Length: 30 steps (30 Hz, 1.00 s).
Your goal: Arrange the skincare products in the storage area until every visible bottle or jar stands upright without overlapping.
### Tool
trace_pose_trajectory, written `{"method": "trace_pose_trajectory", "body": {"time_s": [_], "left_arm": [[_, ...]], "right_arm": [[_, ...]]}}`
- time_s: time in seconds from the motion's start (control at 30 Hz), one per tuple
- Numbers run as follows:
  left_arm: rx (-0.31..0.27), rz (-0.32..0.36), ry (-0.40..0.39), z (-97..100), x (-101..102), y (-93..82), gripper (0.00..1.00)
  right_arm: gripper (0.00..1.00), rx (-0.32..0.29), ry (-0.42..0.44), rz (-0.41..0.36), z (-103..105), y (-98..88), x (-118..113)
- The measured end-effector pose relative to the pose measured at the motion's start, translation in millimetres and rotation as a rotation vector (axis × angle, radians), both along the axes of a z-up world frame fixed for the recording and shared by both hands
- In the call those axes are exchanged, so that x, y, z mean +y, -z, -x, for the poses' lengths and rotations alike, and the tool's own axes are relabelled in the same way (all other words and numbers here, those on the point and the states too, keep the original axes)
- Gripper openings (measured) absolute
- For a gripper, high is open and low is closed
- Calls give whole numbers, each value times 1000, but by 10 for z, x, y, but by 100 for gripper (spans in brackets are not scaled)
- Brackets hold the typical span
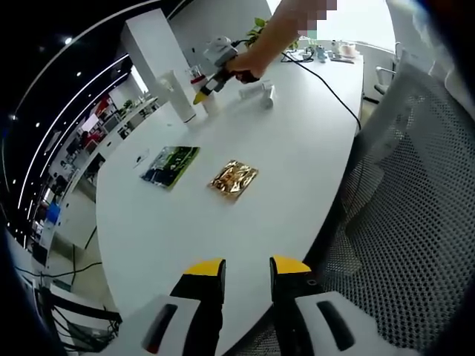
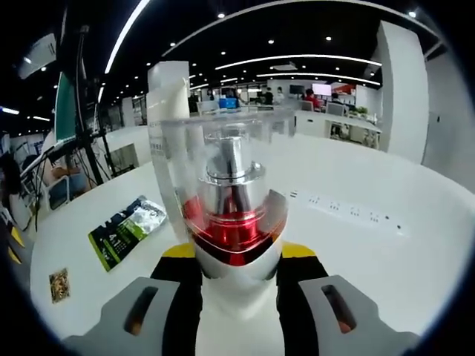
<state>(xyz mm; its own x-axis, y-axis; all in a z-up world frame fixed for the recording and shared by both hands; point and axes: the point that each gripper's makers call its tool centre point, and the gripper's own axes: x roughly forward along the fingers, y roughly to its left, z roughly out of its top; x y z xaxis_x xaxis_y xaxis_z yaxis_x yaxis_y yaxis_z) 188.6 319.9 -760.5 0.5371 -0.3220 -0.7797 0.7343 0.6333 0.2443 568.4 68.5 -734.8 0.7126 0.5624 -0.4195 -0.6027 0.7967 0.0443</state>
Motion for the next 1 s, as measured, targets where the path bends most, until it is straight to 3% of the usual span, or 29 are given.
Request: {"method": "trace_pose_trajectory", "body": {"time_s": [0.57, 0.77, 1.0], "left_arm": [[0, 3, 3, -4, -16, -15, 25], [11, 2, 0, 9, -12, 11, 24], [13, 6, 2, 18, -19, 22, 24]], "right_arm": [[37, 1, -45, 88, 17, -25, 3], [42, 16, -20, 44, -1, -92, -25], [48, 14, 3, 52, -7, -78, -135]]}}
